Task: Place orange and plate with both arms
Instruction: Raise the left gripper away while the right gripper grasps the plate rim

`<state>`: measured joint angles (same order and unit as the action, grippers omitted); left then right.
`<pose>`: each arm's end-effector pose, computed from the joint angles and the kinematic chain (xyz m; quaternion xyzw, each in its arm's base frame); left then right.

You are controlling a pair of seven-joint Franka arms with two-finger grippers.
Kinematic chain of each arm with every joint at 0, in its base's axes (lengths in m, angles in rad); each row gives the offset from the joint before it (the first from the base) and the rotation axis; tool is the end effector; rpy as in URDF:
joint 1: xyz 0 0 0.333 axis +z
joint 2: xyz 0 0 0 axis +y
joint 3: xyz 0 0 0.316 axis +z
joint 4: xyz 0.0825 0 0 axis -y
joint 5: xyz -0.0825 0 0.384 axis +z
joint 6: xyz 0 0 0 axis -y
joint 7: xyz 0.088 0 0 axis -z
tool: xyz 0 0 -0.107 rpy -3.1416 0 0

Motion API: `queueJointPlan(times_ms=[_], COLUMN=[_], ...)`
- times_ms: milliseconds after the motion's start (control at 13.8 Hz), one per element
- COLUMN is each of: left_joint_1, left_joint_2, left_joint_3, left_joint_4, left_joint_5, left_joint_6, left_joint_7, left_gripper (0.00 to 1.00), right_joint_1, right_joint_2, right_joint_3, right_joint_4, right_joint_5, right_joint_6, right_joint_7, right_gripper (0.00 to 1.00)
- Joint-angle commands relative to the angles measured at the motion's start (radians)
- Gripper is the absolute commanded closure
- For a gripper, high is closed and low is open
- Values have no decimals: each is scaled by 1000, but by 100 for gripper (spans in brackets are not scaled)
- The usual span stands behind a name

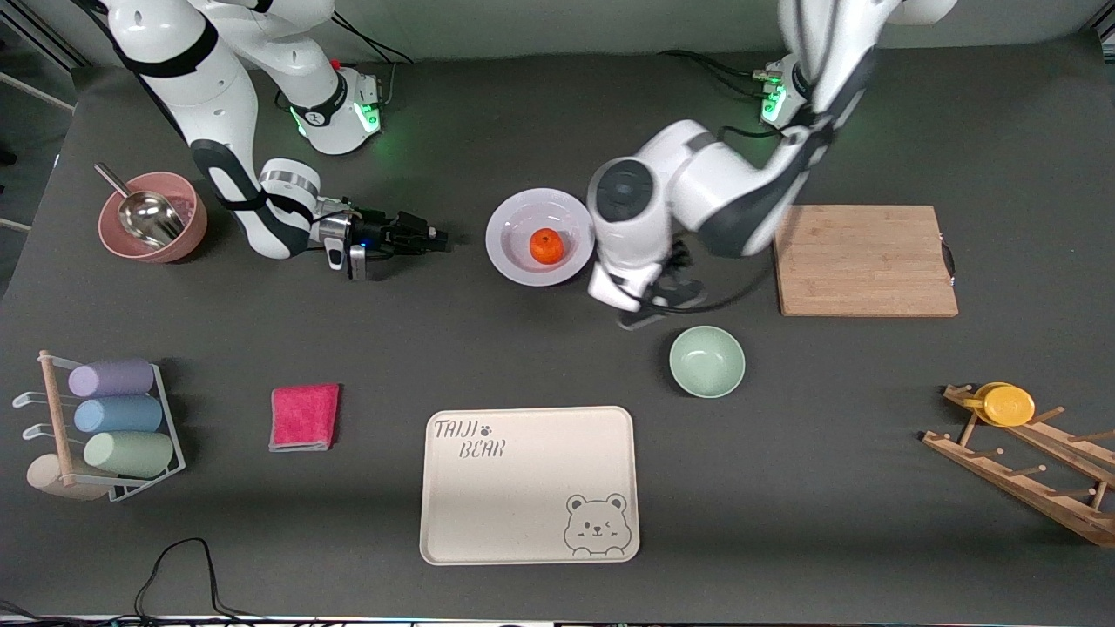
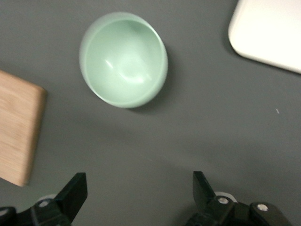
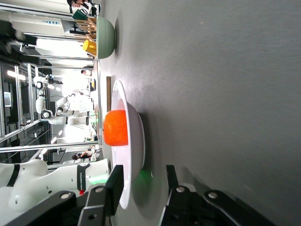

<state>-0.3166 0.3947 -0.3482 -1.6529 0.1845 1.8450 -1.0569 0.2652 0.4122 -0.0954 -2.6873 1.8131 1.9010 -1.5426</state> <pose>0.5267 -0.3660 0.3802 -0.9816 -0.1681 0.0425 0.0795 0.3076 0.1176 0.0902 -0.8209 0.0227 -0.0311 0.5698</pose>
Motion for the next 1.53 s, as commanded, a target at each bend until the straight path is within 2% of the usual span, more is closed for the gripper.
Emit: queueJointPlan(times_ms=[0, 145, 291, 509, 726, 944, 1017, 1090, 1308, 1453], left_joint_1=[-18, -15, 7, 115, 158, 182, 182, 183, 223, 252], left_joint_2=[-101, -151, -194, -241, -293, -344, -384, -419, -451, -461], left_joint_3=[193, 299, 362, 373, 406, 452, 451, 451, 440, 440], left_joint_4=[-24, -30, -48, -47, -45, -59, -103, -135, -136, -130], left_joint_5=[-115, -143, -163, -169, -155, -136, -103, -97, -109, -106], left_joint_6=[-81, -118, -136, -190, -211, -272, -274, -253, -244, -240], left_joint_7=[306, 460, 575, 730, 808, 910, 908, 910, 920, 1021], left_gripper=[0, 0, 0, 0, 0, 0, 0, 0, 0, 0], right_joint_1=[83, 144, 196, 273, 281, 281, 281, 279, 260, 223], right_joint_2=[39, 59, 74, 102, 106, 106, 105, 105, 85, 18], right_joint_3=[0, 0, 2, 2, 17, 19, 19, 19, 17, 17], right_joint_4=[40, 66, 90, 127, 133, 133, 133, 133, 133, 130], right_joint_5=[107, 182, 251, 347, 365, 365, 365, 365, 362, 339], right_joint_6=[-11, -11, -11, -10, -10, -10, -10, -10, -14, -29], right_joint_7=[-24, -24, -24, -21, -19, -21, -19, -19, -7, 56], right_gripper=[57, 57, 57, 57, 58, 93, 100, 100, 100, 100])
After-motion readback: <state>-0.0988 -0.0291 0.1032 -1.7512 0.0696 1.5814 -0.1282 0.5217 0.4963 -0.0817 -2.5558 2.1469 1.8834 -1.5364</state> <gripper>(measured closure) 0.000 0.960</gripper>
